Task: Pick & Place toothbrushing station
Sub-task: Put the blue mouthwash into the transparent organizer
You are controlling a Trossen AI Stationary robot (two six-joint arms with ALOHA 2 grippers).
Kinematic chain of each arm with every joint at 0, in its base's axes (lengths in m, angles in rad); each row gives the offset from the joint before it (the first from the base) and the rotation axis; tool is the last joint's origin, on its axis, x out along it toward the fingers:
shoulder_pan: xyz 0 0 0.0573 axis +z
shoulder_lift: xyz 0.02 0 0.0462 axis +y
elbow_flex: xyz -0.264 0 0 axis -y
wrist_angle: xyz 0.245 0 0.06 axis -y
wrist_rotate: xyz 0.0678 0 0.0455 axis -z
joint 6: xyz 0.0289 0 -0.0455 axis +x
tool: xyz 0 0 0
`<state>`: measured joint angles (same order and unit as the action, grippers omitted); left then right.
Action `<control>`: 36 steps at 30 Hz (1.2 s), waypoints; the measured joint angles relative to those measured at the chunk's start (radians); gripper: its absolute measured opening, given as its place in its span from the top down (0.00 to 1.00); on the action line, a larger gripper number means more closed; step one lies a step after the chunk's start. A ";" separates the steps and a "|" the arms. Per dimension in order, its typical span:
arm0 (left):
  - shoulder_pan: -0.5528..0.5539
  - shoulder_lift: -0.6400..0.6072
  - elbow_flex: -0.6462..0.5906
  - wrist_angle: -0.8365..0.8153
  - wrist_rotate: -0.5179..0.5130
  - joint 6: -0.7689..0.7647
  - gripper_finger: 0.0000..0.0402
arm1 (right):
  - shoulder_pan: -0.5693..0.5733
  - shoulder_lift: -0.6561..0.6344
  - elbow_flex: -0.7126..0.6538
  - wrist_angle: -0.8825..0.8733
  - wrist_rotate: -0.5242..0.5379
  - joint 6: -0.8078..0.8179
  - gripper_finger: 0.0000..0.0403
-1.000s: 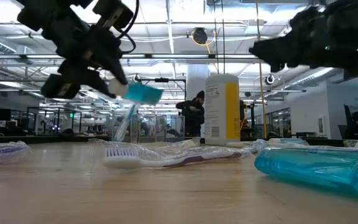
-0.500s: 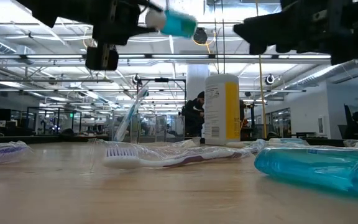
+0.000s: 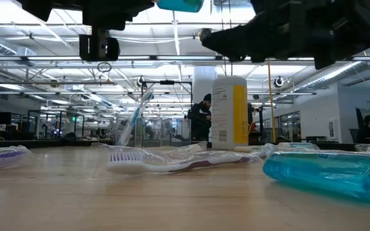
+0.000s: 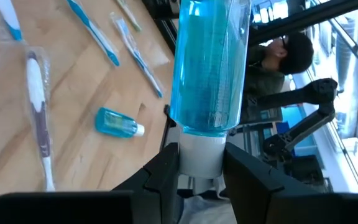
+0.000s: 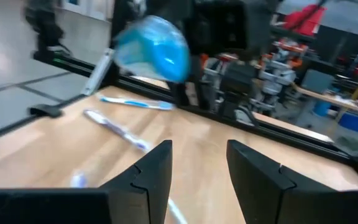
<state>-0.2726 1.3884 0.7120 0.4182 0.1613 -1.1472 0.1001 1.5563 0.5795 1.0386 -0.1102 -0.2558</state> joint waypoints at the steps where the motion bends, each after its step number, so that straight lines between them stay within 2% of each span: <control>1: 0.000 0.000 0.000 -0.002 0.000 0.001 0.71 | 0.000 0.008 0.003 0.004 0.004 0.000 0.63; 7: 0.010 0.000 0.000 -0.041 -0.004 0.013 0.71 | 0.002 0.015 0.005 0.023 -0.030 0.007 0.63; 15: 0.017 0.000 0.000 -0.047 -0.004 -0.011 0.71 | 0.008 0.015 0.020 0.063 -0.130 0.007 0.63; 21: 0.017 0.000 0.000 -0.048 0.007 -0.041 0.71 | 0.028 0.015 0.057 0.012 -0.130 -0.025 0.62; 36: 0.043 0.000 0.000 -0.047 0.025 -0.058 0.71 | 0.019 0.015 0.086 0.031 -0.127 -0.031 0.53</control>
<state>-0.2299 1.3884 0.7120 0.3710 0.1860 -1.2050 0.1192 1.5715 0.6659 1.0691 -0.2371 -0.2873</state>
